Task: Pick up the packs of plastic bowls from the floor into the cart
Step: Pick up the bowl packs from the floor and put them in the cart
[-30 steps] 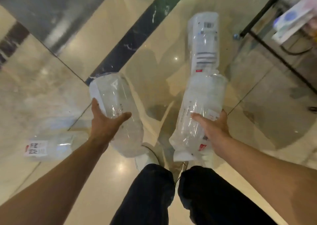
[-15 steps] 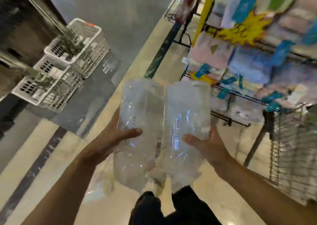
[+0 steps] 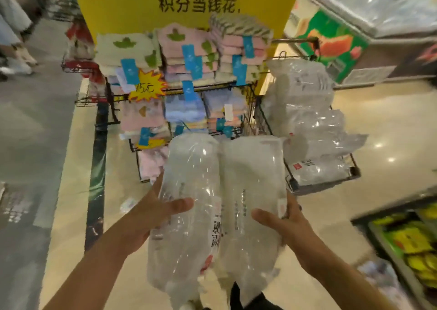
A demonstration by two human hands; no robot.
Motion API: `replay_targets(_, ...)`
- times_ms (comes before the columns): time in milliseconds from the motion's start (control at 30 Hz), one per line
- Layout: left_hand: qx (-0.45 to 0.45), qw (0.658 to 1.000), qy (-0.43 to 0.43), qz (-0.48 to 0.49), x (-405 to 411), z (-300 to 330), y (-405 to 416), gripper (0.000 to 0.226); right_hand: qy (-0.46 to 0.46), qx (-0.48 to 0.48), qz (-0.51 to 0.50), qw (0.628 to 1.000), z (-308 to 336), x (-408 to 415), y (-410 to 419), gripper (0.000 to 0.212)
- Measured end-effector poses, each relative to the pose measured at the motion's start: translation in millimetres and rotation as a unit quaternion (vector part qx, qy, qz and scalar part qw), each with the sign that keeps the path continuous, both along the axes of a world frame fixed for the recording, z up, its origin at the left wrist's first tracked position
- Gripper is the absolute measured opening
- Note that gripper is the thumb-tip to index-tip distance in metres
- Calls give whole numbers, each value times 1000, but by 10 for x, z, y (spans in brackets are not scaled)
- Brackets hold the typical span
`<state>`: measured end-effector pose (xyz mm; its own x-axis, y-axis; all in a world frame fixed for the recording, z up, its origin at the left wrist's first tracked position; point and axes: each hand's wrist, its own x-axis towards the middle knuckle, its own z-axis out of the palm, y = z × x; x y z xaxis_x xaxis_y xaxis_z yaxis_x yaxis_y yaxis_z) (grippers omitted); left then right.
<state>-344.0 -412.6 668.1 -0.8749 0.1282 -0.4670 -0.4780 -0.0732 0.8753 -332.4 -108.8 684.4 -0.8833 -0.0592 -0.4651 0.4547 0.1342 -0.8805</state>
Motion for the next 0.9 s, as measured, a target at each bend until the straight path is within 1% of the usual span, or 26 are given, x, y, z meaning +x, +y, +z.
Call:
replay_targets(67,9,999,-3,-37,-148,60,418,78,7,-1,-36,999,67,130,377,93)
replay_targets(100,5,998,3,-54,-217,83,657,77,16,5,-57,998,74,187,584,94)
replay_targets(167,2,996,17,-85,-345,90,1160,88,28,31,-99,994,45,287,1030,95)
replay_targets(233,-2,993,29,-115,-459,109,1708,88,24,48,-136,989,26,348,1496,94)
replay_targets(333,6,988,32,-149,-656,33,2476,75,9,62,-164,984,-41,321,2227,115)
replay_targets(367,4,987,31,-159,-720,10,2738,73,5,63,-168,984,-59,284,2470,118)
replay_targets(400,8,985,25,-168,-780,-8,2999,77,2,64,-169,984,-68,234,2712,121)
replay_targets(433,5,985,24,-173,-839,-21,3269,86,-3,62,-168,984,-83,174,2970,125)
replay_targets(500,-1,987,14,-162,-957,-71,3789,109,-12,60,-168,984,-91,15,3493,132)
replay_targets(533,2,988,9,-154,-1014,-96,4019,114,-15,60,-164,984,-69,-77,3735,130)
replay_targets(667,6,993,3,-115,-1245,-96,4782,107,-17,40,-134,990,138,-522,4532,119)
replay_targets(733,0,997,5,-82,-1406,-52,5011,101,-9,30,-99,995,209,-909,4818,110)
replay_targets(833,-1,1000,-19,-7,-1716,-2,5162,92,3,24,-23,999,258,-1590,5033,100)
replay_targets(900,-1,999,-22,34,-1975,22,5200,100,18,39,22,999,275,-2086,5062,95)
